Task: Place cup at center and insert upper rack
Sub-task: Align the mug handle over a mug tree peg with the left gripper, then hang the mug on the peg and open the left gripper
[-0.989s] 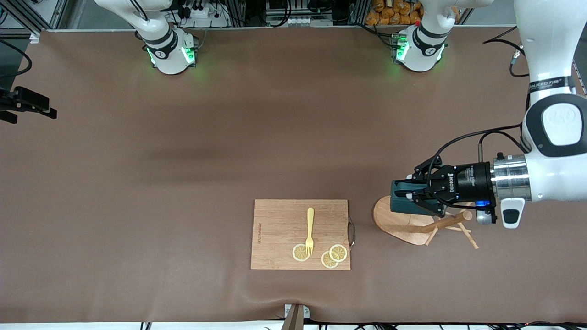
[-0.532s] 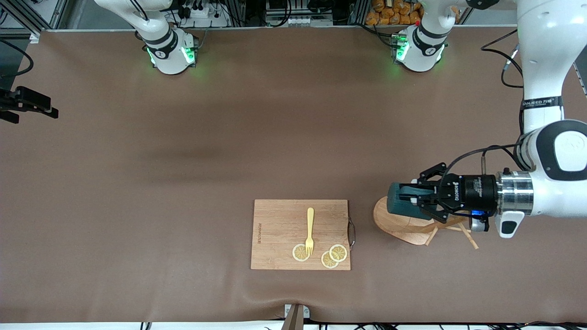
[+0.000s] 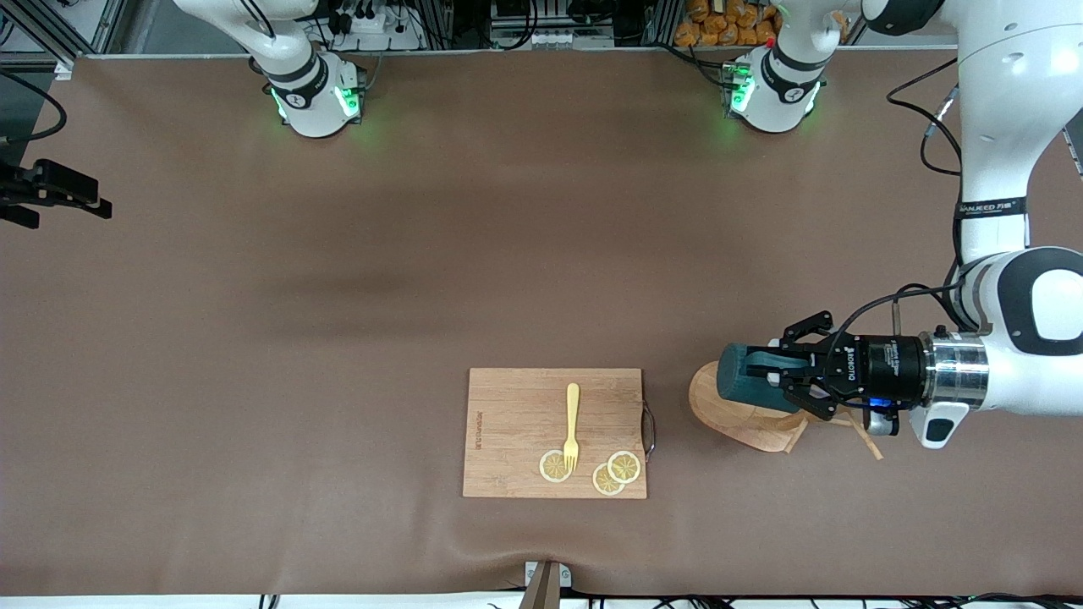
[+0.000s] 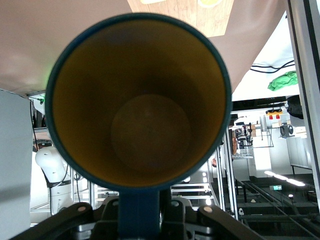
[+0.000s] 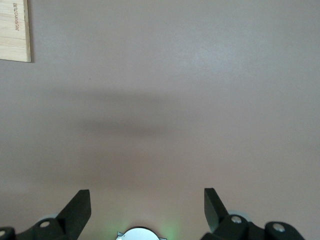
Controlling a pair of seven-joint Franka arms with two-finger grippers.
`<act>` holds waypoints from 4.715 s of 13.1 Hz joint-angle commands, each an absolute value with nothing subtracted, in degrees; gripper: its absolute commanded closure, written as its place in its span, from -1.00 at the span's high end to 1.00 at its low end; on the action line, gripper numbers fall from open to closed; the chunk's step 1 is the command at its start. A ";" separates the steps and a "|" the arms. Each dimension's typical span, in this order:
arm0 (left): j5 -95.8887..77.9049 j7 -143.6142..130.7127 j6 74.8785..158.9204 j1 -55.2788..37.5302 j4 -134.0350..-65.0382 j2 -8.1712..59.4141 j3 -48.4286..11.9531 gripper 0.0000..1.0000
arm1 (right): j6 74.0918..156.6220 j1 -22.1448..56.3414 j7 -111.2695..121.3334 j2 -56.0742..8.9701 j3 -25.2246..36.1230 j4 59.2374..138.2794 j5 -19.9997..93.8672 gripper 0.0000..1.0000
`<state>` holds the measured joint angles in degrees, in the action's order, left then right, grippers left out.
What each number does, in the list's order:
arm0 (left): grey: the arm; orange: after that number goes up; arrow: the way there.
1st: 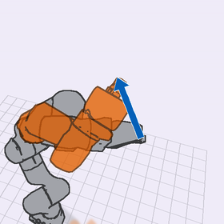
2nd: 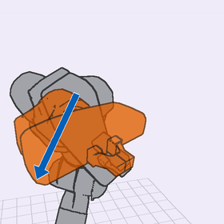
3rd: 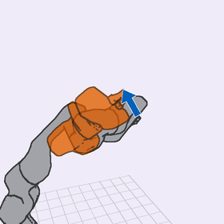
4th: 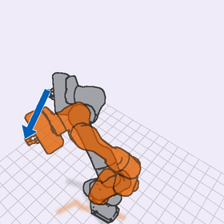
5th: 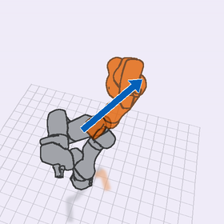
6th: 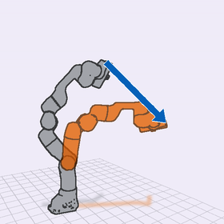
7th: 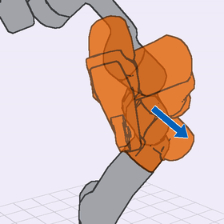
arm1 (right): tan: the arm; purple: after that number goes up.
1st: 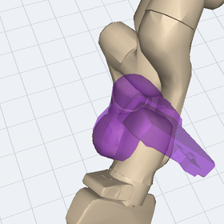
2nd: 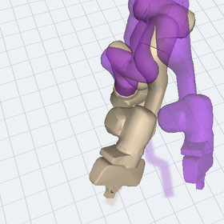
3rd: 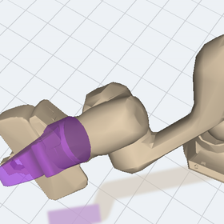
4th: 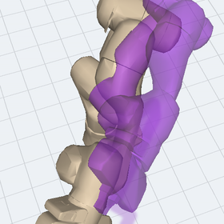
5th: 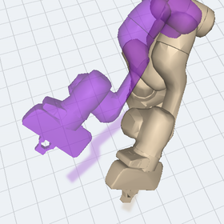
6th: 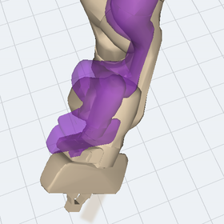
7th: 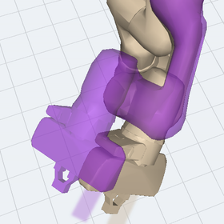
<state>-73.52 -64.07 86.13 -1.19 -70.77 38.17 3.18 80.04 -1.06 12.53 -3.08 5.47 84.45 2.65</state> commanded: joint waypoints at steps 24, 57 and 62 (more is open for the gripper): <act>-74.09 -57.66 82.09 3.43 -70.75 42.19 2.90 -1.00 | 80.51 -0.79 12.39 -3.34 5.71 84.11 2.46 1.00; -78.13 -56.43 81.65 6.77 -70.58 45.61 2.64 -1.00 | 82.96 -0.97 12.57 -3.34 5.80 83.41 2.20 1.00; -79.80 -56.43 80.42 7.12 -70.58 46.40 2.64 -1.00 | 83.06 -0.79 12.57 -3.34 5.80 83.41 2.20 1.00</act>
<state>-77.75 -57.38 82.13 6.36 -70.96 45.69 3.18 83.26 -1.00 12.53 -3.32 5.84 84.22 2.59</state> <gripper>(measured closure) 0.780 0.000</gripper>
